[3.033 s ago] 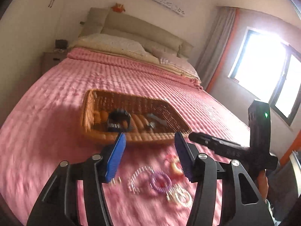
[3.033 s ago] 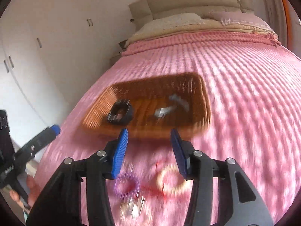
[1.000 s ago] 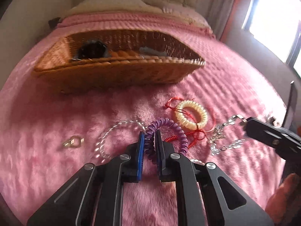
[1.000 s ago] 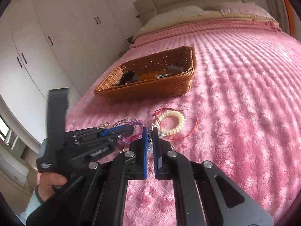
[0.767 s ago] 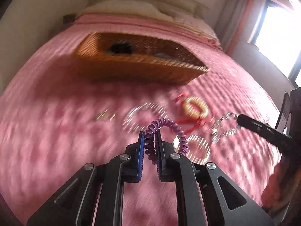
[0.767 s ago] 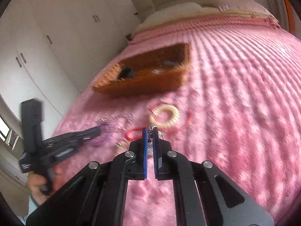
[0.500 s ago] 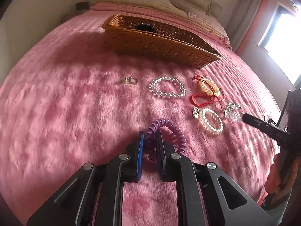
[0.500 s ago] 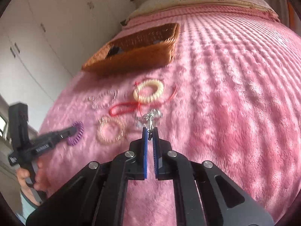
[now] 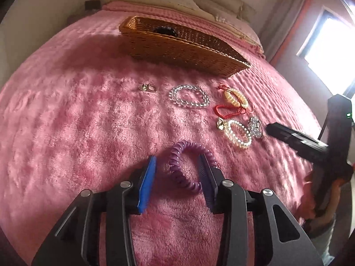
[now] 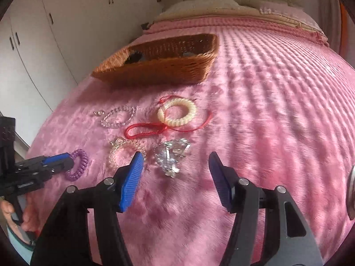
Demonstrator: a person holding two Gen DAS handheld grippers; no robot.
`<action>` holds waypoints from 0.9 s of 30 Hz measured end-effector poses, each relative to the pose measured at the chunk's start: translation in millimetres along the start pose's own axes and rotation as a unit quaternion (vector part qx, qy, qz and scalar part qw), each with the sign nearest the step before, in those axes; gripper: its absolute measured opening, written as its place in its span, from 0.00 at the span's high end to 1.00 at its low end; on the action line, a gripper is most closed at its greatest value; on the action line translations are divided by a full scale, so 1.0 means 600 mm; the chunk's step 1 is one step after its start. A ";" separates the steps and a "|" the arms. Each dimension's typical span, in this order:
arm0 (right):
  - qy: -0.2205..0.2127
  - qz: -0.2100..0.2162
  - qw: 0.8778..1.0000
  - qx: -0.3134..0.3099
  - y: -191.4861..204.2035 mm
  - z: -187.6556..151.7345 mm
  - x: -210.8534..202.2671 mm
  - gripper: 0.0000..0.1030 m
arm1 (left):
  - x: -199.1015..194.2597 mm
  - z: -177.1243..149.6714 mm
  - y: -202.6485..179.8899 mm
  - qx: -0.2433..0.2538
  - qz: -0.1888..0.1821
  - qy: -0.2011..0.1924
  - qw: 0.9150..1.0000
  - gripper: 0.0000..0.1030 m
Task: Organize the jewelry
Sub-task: 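Lift the purple coil tie with the left gripper while the right lifts the pendant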
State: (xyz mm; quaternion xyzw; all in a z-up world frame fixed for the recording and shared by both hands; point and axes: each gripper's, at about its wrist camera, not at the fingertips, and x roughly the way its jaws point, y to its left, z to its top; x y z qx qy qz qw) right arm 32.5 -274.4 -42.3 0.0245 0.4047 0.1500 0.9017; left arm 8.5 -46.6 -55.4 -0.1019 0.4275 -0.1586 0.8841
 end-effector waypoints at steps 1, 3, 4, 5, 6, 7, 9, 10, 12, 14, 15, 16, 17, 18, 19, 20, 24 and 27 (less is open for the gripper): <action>0.004 -0.008 1.000 -0.005 0.009 0.000 0.010 0.44 | 0.002 0.003 0.000 0.000 -0.001 0.000 1.000 0.60; 0.011 -0.033 0.999 -0.014 0.020 -0.001 0.021 0.50 | 0.008 0.007 -0.002 -0.001 -0.001 -0.002 1.000 0.59; 0.017 -0.045 0.999 -0.019 0.024 -0.001 0.029 0.62 | 0.011 0.009 -0.007 0.004 0.007 -0.004 1.000 0.59; 0.020 -0.053 0.998 -0.017 0.022 -0.003 0.034 0.69 | 0.014 0.009 -0.013 0.012 0.015 -0.006 1.000 0.59; 0.018 -0.056 0.998 -0.013 0.019 -0.004 0.036 0.73 | 0.017 0.009 -0.017 0.018 0.020 -0.007 1.000 0.59; 0.015 -0.053 0.998 -0.008 0.016 -0.004 0.035 0.78 | 0.019 0.007 -0.023 0.026 0.028 -0.009 0.999 0.59; 0.011 -0.045 0.999 -0.003 0.013 -0.007 0.030 0.88 | 0.020 0.004 -0.029 0.037 0.040 -0.013 0.998 0.59; 0.007 -0.040 0.999 -0.002 0.011 -0.008 0.027 0.93 | 0.020 0.001 -0.033 0.043 0.051 -0.017 0.998 0.66; -0.002 -0.035 0.999 -0.006 0.012 -0.009 0.018 0.93 | 0.020 -0.003 -0.038 0.051 0.071 -0.022 0.996 0.90; -0.021 -0.031 0.999 -0.013 0.016 -0.011 -0.001 0.93 | 0.017 -0.003 -0.032 0.043 0.056 -0.025 0.997 0.90; -0.029 -0.030 0.999 -0.014 0.016 -0.011 -0.007 0.93 | 0.015 -0.004 -0.028 0.038 0.048 -0.027 0.998 0.91; -0.039 -0.027 0.999 -0.017 0.018 -0.013 -0.018 0.93 | 0.013 -0.004 -0.024 0.032 0.040 -0.029 0.998 0.91; -0.046 -0.023 0.999 -0.018 0.018 -0.014 -0.026 0.93 | 0.011 -0.004 -0.021 0.028 0.032 -0.031 0.999 0.91; -0.051 -0.021 0.998 -0.018 0.019 -0.012 -0.032 0.93 | 0.005 -0.004 -0.016 0.021 0.016 -0.036 0.999 0.91; -0.059 -0.017 0.998 -0.017 0.018 -0.012 -0.042 0.93 | 0.000 -0.004 -0.012 0.017 0.006 -0.041 0.999 0.91; -0.065 -0.012 0.998 -0.015 0.019 -0.010 -0.049 0.93 | -0.005 -0.003 -0.010 0.013 0.000 -0.047 0.999 0.91; -0.088 -0.005 0.996 -0.013 0.021 0.004 -0.077 0.93 | -0.024 0.000 -0.013 0.012 -0.009 -0.069 0.998 0.91; -0.101 0.004 0.995 -0.008 0.023 0.017 -0.093 0.93 | -0.039 0.014 -0.020 0.012 -0.004 -0.082 0.997 0.92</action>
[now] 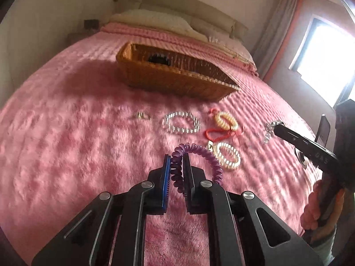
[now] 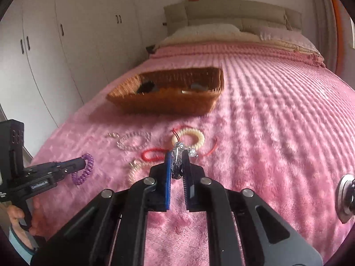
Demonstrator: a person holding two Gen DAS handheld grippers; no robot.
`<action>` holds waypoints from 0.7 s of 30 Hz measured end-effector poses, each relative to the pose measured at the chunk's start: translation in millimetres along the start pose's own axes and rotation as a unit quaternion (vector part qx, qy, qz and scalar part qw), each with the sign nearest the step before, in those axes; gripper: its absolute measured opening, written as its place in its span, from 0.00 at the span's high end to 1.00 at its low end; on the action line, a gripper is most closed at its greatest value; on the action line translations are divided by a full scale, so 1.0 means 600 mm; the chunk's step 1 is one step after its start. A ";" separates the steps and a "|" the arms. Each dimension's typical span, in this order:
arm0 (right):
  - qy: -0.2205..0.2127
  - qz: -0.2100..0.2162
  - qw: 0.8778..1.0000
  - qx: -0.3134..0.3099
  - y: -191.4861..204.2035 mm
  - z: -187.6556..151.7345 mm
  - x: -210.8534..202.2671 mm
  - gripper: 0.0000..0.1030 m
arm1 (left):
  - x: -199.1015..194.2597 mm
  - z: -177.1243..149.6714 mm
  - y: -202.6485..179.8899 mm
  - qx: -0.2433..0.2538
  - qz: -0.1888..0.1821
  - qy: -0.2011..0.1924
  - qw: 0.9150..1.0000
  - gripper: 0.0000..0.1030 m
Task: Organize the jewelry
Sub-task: 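Lift the purple coil tie with the left gripper while the right lifts the pendant, then drop the coil tie and pendant into the basket, opening both grippers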
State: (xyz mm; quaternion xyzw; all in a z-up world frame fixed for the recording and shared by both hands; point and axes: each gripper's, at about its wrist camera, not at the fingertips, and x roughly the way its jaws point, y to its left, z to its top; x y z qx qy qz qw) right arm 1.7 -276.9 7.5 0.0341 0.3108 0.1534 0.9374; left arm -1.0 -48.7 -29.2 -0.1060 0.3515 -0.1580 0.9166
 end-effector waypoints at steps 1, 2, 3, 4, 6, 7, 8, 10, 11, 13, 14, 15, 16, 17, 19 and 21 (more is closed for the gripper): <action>-0.006 -0.001 1.000 0.000 0.003 0.010 -0.007 0.93 | -0.004 0.010 -0.002 -0.001 0.000 -0.004 1.000 0.92; -0.013 -0.003 1.000 -0.003 0.006 0.023 -0.011 0.93 | -0.008 0.023 -0.005 0.000 0.000 -0.011 1.000 0.92; -0.019 -0.004 1.000 -0.004 0.008 0.035 -0.014 0.93 | -0.011 0.035 -0.007 0.002 0.001 -0.016 1.000 0.91; -0.023 -0.003 1.000 -0.002 0.010 0.046 -0.017 0.93 | -0.015 0.057 -0.010 0.005 0.005 -0.024 1.000 0.91; -0.030 0.003 1.000 0.003 0.014 0.075 -0.017 0.93 | -0.018 0.099 -0.013 0.008 0.007 -0.038 0.999 0.91; -0.036 0.002 0.999 -0.001 0.018 0.097 -0.013 0.93 | -0.019 0.117 -0.015 0.011 0.007 -0.046 0.999 0.91; -0.043 -0.002 0.999 -0.007 0.023 0.116 -0.008 0.93 | -0.020 0.136 -0.017 0.014 0.010 -0.054 0.998 0.91; -0.050 -0.007 0.999 -0.015 0.030 0.153 0.012 0.93 | -0.018 0.181 -0.022 0.023 0.011 -0.069 0.997 0.91; -0.051 -0.007 0.999 -0.015 0.033 0.168 0.025 0.93 | -0.014 0.201 -0.024 0.025 0.010 -0.075 0.997 0.91; -0.051 -0.009 0.999 -0.012 0.031 0.201 0.064 0.93 | 0.003 0.243 -0.026 0.026 0.008 -0.087 0.996 0.91; -0.049 -0.008 0.999 -0.010 0.029 0.212 0.082 0.93 | 0.014 0.258 -0.026 0.025 0.006 -0.092 0.995 0.91; -0.045 -0.007 0.999 -0.008 0.026 0.222 0.103 0.93 | 0.028 0.272 -0.026 0.024 0.003 -0.094 0.995 0.91; -0.038 -0.006 0.999 -0.003 0.021 0.233 0.130 0.93 | 0.049 0.288 -0.026 0.023 0.005 -0.097 0.995 0.91; -0.032 -0.005 0.999 0.001 0.015 0.243 0.156 0.93 | 0.074 0.301 -0.025 0.021 0.004 -0.098 0.995 0.91; -0.020 -0.006 1.000 0.010 0.002 0.255 0.206 0.93 | 0.113 0.316 -0.020 0.017 0.000 -0.094 0.995 0.91; -0.006 -0.004 1.000 0.021 -0.010 0.256 0.242 0.93 | 0.148 0.324 -0.010 0.009 0.002 -0.089 0.996 0.91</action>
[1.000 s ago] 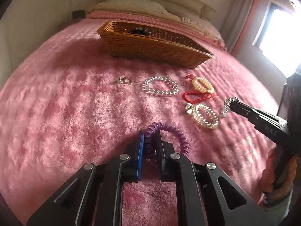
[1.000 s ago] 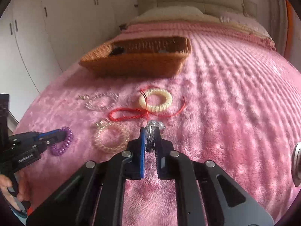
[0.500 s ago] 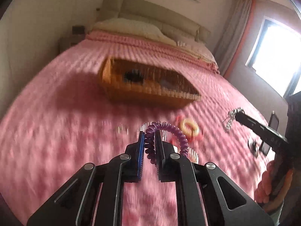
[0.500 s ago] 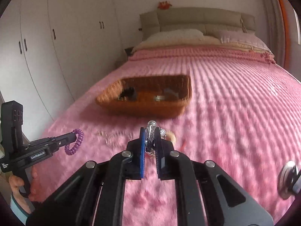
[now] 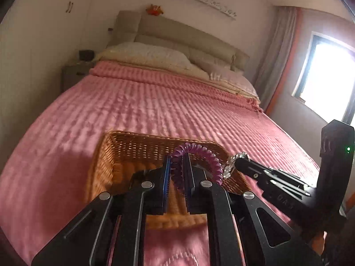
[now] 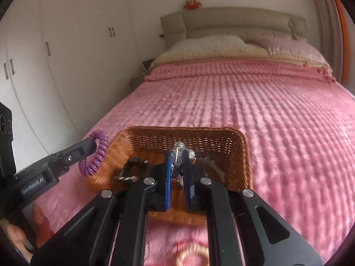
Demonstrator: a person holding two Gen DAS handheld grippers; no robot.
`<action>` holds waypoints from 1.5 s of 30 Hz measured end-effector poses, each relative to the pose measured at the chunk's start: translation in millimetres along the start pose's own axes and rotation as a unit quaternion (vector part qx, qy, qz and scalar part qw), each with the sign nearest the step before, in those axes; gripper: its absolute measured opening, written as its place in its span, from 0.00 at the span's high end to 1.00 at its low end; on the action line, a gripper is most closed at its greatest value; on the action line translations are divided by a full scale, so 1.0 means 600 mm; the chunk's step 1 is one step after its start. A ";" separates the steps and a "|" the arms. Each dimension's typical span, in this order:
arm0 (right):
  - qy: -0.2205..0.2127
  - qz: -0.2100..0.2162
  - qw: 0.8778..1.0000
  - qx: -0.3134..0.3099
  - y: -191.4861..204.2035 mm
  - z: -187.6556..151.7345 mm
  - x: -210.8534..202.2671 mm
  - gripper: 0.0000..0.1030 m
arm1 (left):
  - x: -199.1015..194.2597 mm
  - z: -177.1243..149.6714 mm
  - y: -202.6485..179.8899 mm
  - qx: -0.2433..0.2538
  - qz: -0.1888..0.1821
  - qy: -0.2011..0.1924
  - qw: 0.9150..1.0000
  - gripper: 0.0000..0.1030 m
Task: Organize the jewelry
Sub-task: 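Drop the coil tie and pendant into the basket, opening both grippers, then grasp the clear bead bracelet with the left gripper while the right grasps the clear coil bracelet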
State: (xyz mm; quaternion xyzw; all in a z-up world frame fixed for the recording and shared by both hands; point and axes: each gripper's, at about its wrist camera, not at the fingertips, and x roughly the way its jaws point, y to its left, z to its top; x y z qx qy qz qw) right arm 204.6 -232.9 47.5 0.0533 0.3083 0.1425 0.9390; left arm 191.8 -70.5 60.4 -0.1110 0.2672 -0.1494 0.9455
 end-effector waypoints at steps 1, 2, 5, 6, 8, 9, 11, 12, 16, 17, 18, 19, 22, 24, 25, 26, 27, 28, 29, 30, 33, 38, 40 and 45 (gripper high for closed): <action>0.012 0.004 1.000 0.007 -0.008 0.001 0.024 0.93 | 0.022 -0.001 0.006 -0.005 0.000 0.006 1.000 0.91; 0.021 0.003 1.000 0.011 -0.015 0.000 0.043 0.93 | 0.040 -0.001 0.011 -0.008 0.001 0.011 1.000 0.91; 0.043 -0.002 0.999 0.017 -0.027 -0.008 0.085 0.93 | 0.079 -0.014 0.022 0.000 0.015 0.030 0.999 0.91; 0.048 -0.001 0.999 0.019 -0.030 -0.012 0.095 0.92 | 0.089 -0.020 0.026 -0.003 0.015 0.036 0.999 0.91; 0.061 -0.005 0.998 0.019 -0.033 -0.022 0.111 0.92 | 0.102 -0.029 0.035 -0.013 0.008 0.048 0.999 0.91; 0.068 -0.008 0.997 0.020 -0.035 -0.026 0.118 0.92 | 0.109 -0.034 0.039 -0.017 0.007 0.057 0.998 0.91; 0.070 -0.009 0.997 0.026 -0.039 -0.031 0.121 0.92 | 0.113 -0.039 0.043 -0.018 0.005 0.060 0.998 0.91; 0.071 -0.007 0.997 0.029 -0.042 -0.031 0.122 0.92 | 0.111 -0.039 0.042 -0.017 0.005 0.060 0.998 0.91; 0.067 0.009 0.997 0.043 -0.052 -0.035 0.109 0.83 | 0.097 -0.038 0.047 -0.029 -0.003 0.050 0.998 0.68; 0.062 0.012 0.997 0.046 -0.054 -0.035 0.102 0.78 | 0.090 -0.038 0.049 -0.030 -0.001 0.044 0.999 0.67; 0.056 0.015 0.997 0.046 -0.054 -0.034 0.097 0.76 | 0.088 -0.037 0.049 -0.031 -0.003 0.042 0.999 0.67; 0.048 0.013 0.998 0.044 -0.054 -0.034 0.089 0.76 | 0.080 -0.036 0.052 -0.034 -0.007 0.037 0.999 0.67; 0.029 0.012 0.998 0.045 -0.053 -0.033 0.071 0.76 | 0.061 -0.030 0.054 -0.040 -0.013 0.021 0.999 0.67; 0.016 0.010 0.999 0.046 -0.054 -0.034 0.058 0.76 | 0.046 -0.028 0.054 -0.040 -0.011 0.011 0.999 0.67; 0.008 0.005 0.999 0.044 -0.053 -0.035 0.048 0.76 | 0.033 -0.029 0.054 -0.039 -0.012 0.004 0.999 0.67; 0.002 0.000 0.999 0.043 -0.051 -0.036 0.038 0.76 | 0.023 -0.031 0.052 -0.039 -0.013 0.001 0.999 0.67; -0.007 -0.005 0.999 0.040 -0.047 -0.040 0.023 0.76 | 0.014 -0.032 0.051 -0.039 -0.015 -0.001 0.999 0.67; -0.012 -0.008 0.999 0.038 -0.045 -0.041 0.013 0.76 | 0.000 -0.037 0.050 -0.038 -0.019 -0.005 0.999 0.67; -0.018 -0.010 0.999 0.035 -0.041 -0.046 -0.001 0.76 | -0.013 -0.042 0.050 -0.037 -0.023 -0.007 0.999 0.67; -0.023 -0.012 0.999 0.033 -0.037 -0.052 -0.015 0.76 | -0.024 -0.049 0.049 -0.037 -0.028 -0.006 0.999 0.67; -0.030 -0.009 0.999 0.032 -0.027 -0.085 -0.064 0.76 | -0.058 -0.082 0.047 -0.033 -0.041 0.007 0.999 0.67; -0.001 0.006 1.000 0.008 0.007 -0.177 -0.126 0.76 | -0.081 -0.155 0.045 -0.029 -0.051 0.059 0.997 0.67; 0.027 0.004 1.000 -0.009 0.025 -0.214 -0.136 0.76 | -0.076 -0.181 0.044 -0.026 -0.051 0.085 0.995 0.67; 0.073 -0.007 0.997 -0.035 0.050 -0.284 -0.137 0.76 | -0.052 -0.210 0.054 -0.033 -0.055 0.131 0.989 0.67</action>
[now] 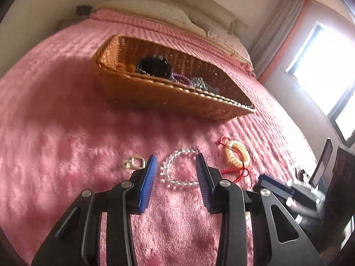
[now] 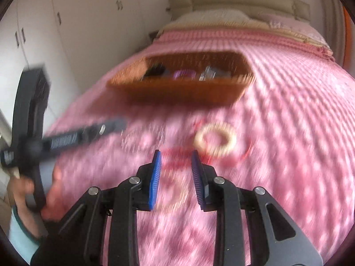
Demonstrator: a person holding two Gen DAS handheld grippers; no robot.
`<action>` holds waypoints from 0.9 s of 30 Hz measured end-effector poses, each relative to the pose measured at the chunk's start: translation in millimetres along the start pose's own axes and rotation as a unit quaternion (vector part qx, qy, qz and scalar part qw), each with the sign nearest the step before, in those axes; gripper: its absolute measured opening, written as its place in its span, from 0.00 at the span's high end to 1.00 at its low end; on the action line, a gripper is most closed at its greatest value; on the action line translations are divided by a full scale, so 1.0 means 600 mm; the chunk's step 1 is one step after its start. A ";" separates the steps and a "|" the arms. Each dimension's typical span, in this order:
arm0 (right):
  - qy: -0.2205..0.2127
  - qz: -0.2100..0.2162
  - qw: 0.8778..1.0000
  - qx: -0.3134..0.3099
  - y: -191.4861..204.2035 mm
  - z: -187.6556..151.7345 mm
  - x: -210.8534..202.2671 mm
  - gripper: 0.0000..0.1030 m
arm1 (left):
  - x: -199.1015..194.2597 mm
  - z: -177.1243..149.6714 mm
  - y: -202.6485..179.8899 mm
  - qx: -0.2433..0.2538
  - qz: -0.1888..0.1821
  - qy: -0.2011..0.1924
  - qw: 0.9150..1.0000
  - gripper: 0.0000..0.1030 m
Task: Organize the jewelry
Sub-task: 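Grasp the clear bead bracelet with the left gripper while the right grasps the clear coil bracelet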
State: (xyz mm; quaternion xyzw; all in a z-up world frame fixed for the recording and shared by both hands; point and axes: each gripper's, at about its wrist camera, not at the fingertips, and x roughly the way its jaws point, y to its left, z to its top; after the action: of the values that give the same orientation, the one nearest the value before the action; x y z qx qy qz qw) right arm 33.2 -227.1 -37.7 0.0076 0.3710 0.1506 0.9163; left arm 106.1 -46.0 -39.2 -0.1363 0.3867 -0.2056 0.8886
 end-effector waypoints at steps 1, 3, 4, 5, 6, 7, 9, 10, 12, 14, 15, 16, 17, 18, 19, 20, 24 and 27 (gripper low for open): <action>0.001 0.000 1.000 -0.001 -0.001 -0.008 0.002 0.76 | 0.006 0.000 0.001 0.002 -0.002 0.007 1.000 0.67; 0.010 0.008 1.000 0.001 -0.004 -0.012 0.006 0.76 | 0.020 -0.006 0.001 -0.001 0.003 0.019 1.000 0.67; 0.015 0.009 1.000 0.000 -0.004 -0.013 0.009 0.76 | 0.028 -0.009 0.000 0.002 0.008 0.026 1.000 0.67; 0.021 0.008 1.000 0.000 -0.005 -0.015 0.014 0.76 | 0.031 -0.010 -0.002 0.007 0.012 0.029 0.999 0.67; 0.029 0.005 1.000 0.002 -0.007 -0.017 0.020 0.76 | 0.034 -0.011 -0.003 0.010 0.015 0.029 0.999 0.67; 0.036 0.001 0.999 0.005 -0.009 -0.019 0.029 0.76 | 0.036 -0.010 -0.004 0.012 0.019 0.029 0.999 0.67; 0.046 -0.001 0.999 0.009 -0.012 -0.021 0.039 0.77 | 0.047 -0.011 -0.010 0.022 0.033 0.035 0.999 0.68; 0.048 -0.004 0.999 0.009 -0.011 -0.022 0.040 0.80 | 0.048 -0.012 -0.015 0.030 0.043 0.034 0.998 0.70; 0.047 -0.005 0.999 0.005 -0.008 -0.023 0.039 0.87 | 0.050 -0.014 -0.026 0.051 0.069 0.031 0.996 0.82; 0.044 -0.007 0.999 0.002 -0.007 -0.023 0.038 0.90 | 0.049 -0.016 -0.032 0.059 0.078 0.033 0.995 0.94; 0.042 -0.007 0.999 0.003 -0.007 -0.023 0.037 0.90 | 0.044 -0.017 -0.032 0.057 0.079 0.032 0.995 0.94; 0.040 -0.007 0.999 0.004 -0.008 -0.023 0.035 0.91 | 0.041 -0.019 -0.031 0.054 0.081 0.031 0.995 0.94; 0.037 -0.006 0.999 0.007 -0.010 -0.023 0.033 0.91 | 0.034 -0.022 -0.030 0.050 0.084 0.030 0.995 0.94; 0.035 -0.007 0.999 0.010 -0.012 -0.023 0.031 0.92 | 0.027 -0.025 -0.028 0.045 0.088 0.027 0.995 0.94; 0.032 -0.006 0.999 0.013 -0.014 -0.024 0.026 0.92 | 0.014 -0.030 -0.023 0.034 0.096 0.023 0.995 0.94; 0.032 -0.006 0.999 0.013 -0.014 -0.024 0.026 0.92 | 0.003 -0.036 -0.019 0.024 0.103 0.019 0.994 0.94; 0.031 -0.004 0.999 0.020 -0.020 -0.023 0.021 0.92 | -0.045 -0.071 -0.002 -0.021 0.124 0.006 0.992 0.94; 0.030 -0.006 0.999 0.025 -0.024 -0.025 0.016 0.92 | -0.066 -0.094 0.003 -0.037 0.133 0.004 0.990 0.94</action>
State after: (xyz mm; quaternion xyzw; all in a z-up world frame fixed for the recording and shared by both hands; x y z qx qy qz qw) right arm 33.5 -239.5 -57.2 0.0235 0.4019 0.1356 0.9053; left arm 40.3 -30.4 -52.3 -0.1155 0.4122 -0.0722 0.9009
